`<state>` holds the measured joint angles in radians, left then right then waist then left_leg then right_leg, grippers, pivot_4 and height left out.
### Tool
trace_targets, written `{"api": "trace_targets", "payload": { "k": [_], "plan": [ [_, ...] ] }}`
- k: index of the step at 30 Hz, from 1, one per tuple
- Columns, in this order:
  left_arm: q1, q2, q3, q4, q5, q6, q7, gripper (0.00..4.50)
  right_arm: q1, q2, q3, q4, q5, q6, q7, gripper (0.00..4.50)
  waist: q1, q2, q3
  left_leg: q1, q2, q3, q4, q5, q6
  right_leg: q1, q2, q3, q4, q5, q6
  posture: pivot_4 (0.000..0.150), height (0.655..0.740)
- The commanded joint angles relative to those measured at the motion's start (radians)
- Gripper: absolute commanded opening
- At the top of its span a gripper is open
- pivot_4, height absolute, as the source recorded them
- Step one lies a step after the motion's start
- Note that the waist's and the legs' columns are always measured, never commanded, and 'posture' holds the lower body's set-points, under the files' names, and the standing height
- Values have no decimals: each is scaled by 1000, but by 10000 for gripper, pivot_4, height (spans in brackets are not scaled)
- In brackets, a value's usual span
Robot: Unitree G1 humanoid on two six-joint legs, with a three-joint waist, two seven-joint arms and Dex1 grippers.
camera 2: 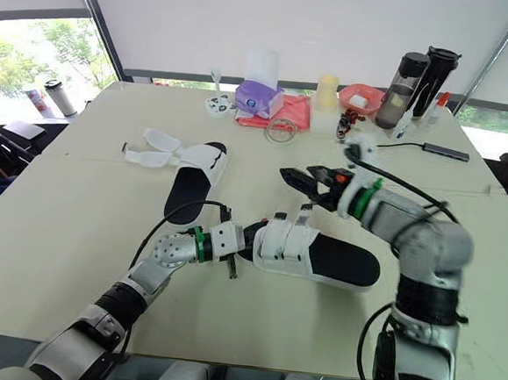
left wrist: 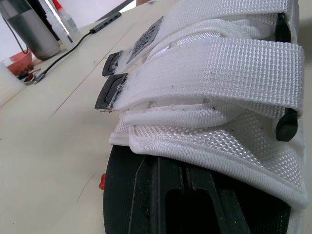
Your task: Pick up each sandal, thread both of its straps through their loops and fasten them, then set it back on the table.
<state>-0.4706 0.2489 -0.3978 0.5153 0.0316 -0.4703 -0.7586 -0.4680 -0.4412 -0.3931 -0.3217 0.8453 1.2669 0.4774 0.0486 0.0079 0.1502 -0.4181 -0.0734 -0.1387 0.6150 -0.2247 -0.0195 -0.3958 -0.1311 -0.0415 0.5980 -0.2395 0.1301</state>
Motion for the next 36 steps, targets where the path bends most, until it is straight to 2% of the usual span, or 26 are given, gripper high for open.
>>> {"api": "trace_targets", "payload": {
  "k": [1,4,9,14,19,25,30,35,36],
  "plan": [
    [35,39,12,54,32,80,-11,0,117,-14,-82,-135,141,112,-23,44546,-8,1,0,0,0,1,0,0,0,0,0,0,0,0,0,1500,7400],
    [38,31,32,19,-3,110,-28,0,207,-28,-124,-183,206,146,-46,44546,-11,6,3,-1,0,3,0,0,0,-1,-1,1,1,0,0,1500,7400],
    [49,25,68,-46,-68,186,-57,0,291,-47,-171,-195,296,164,-82,44546,-13,4,5,-4,1,5,0,-2,-3,-4,-1,1,-1,0,0,1500,7400],
    [127,91,153,-320,-239,432,-119,0,332,-80,-195,-121,365,159,-97,44546,-22,1,9,-7,1,6,0,1,1,-11,-2,1,1,1,0,1500,7400],
    [209,220,231,-581,-401,713,-175,0,323,-84,-174,-51,432,154,-123,44546,-43,3,21,-7,0,5,-3,1,1,-14,0,1,4,0,2,1500,7400],
    [236,290,378,-784,-646,1015,-143,0,280,-77,-117,34,586,157,-163,44546,-38,1,36,-8,1,5,-3,1,1,-13,-1,1,4,0,3,1500,7400],
    [271,328,418,-856,-687,1088,-120,0,261,-92,-49,76,669,133,-220,44546,-37,1,37,-8,0,6,-2,1,0,-13,-1,2,4,0,3,1500,7400],
    [283,303,413,-864,-667,1080,-73,0,211,-51,47,121,701,80,-302,44546,-37,0,37,-8,0,6,-2,2,0,-13,-1,2,4,0,3,1500,7400],
    [283,295,406,-863,-657,1074,-62,0,200,-39,68,128,699,69,-319,39475,-38,0,37,-7,0,6,-2,2,-1,-13,-1,2,4,0,2,1500,7400]
  ]
}}
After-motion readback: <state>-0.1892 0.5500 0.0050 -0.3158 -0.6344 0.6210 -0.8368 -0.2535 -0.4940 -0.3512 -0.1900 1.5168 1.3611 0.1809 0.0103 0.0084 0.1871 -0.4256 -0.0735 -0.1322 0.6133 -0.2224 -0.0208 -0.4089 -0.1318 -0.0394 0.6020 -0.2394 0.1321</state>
